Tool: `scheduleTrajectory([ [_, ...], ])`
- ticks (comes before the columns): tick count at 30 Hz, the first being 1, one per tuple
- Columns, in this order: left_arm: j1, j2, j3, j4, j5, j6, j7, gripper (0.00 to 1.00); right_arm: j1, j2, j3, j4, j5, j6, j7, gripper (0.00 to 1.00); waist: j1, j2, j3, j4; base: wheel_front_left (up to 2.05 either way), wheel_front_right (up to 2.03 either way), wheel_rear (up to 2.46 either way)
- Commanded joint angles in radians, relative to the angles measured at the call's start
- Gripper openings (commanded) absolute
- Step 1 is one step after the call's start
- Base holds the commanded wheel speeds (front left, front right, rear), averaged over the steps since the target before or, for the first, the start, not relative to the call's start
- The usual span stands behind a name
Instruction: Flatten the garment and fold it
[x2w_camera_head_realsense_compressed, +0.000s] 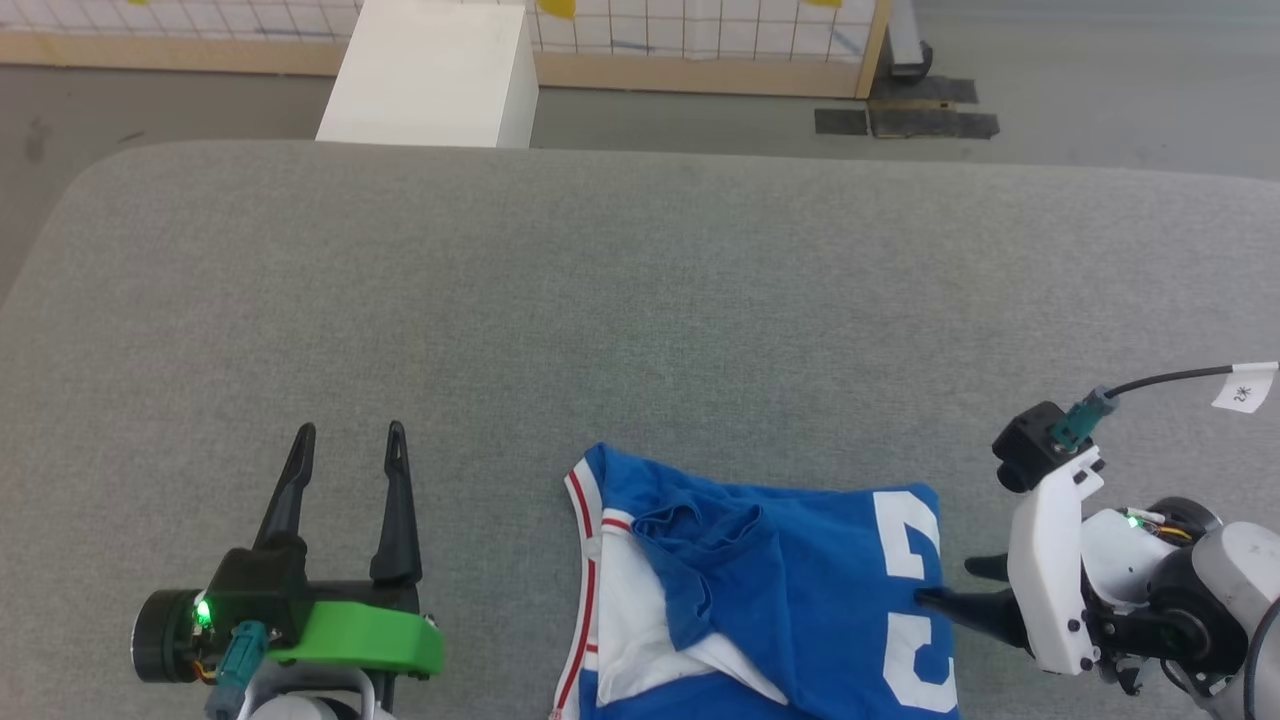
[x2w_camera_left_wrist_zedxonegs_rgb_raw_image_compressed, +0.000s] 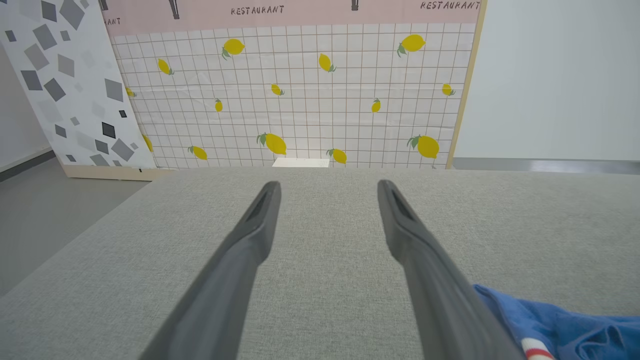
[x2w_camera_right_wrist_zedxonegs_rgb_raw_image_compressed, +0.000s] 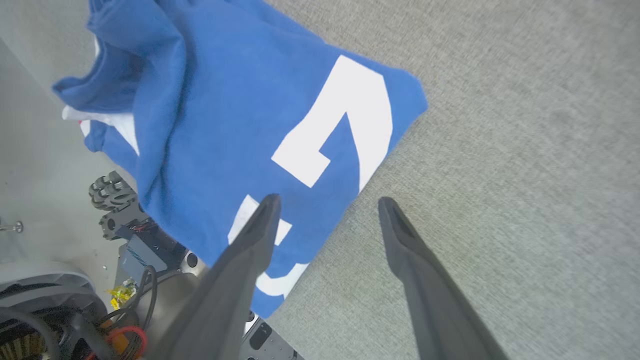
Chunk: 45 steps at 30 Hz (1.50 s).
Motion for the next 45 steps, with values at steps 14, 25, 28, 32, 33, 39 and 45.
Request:
scheduleTrajectory([
  [14, -0.060, -0.004, -0.026, 0.013, -0.023, 0.012, -0.004, 1.00, 0.030, 0.096, 0.100, 0.131, 0.075, -0.002, -0.074, 1.00, 0.0000, 0.0000, 0.086, 0.056, 0.00, 0.00, 0.00],
  [25, -0.048, -0.004, -0.005, 0.020, -0.017, 0.015, -0.004, 1.00, -0.072, 0.020, 0.203, 0.042, 0.043, -0.002, -0.220, 0.00, 0.0000, 0.0000, 0.054, 0.025, 0.00, 0.00, 0.00],
  [28, -0.034, -0.004, 0.002, 0.016, -0.013, 0.015, -0.004, 1.00, -0.136, -0.009, 0.225, -0.002, 0.020, -0.002, -0.261, 0.00, 0.0000, 0.0000, 0.036, -0.008, 0.00, 0.00, 0.00],
  [32, -0.028, -0.004, 0.011, 0.001, -0.012, 0.020, -0.004, 1.00, -0.214, -0.081, 0.260, -0.071, -0.035, -0.002, -0.291, 0.00, 0.0000, 0.0000, 0.032, -0.062, 0.00, 0.00, 0.00],
  [33, -0.027, -0.004, 0.013, -0.002, -0.012, 0.021, -0.004, 1.00, -0.230, -0.101, 0.268, -0.087, -0.047, -0.002, -0.293, 0.00, 0.0000, 0.0000, 0.035, -0.077, 0.00, 0.00, 0.00],
  [39, -0.035, -0.004, 0.037, -0.042, 0.007, 0.026, -0.004, 1.00, -0.321, -0.210, 0.280, -0.141, -0.098, -0.002, -0.303, 0.00, 0.0000, 0.0000, 0.091, -0.208, 0.00, 0.00, 0.00],
  [45, -0.079, 0.009, 0.065, -0.090, 0.034, 0.023, -0.004, 1.00, -0.382, -0.294, 0.246, -0.075, -0.167, -0.002, -0.350, 0.00, 0.0000, 0.0000, 0.201, -0.352, 0.00, 0.00, 0.00],
])
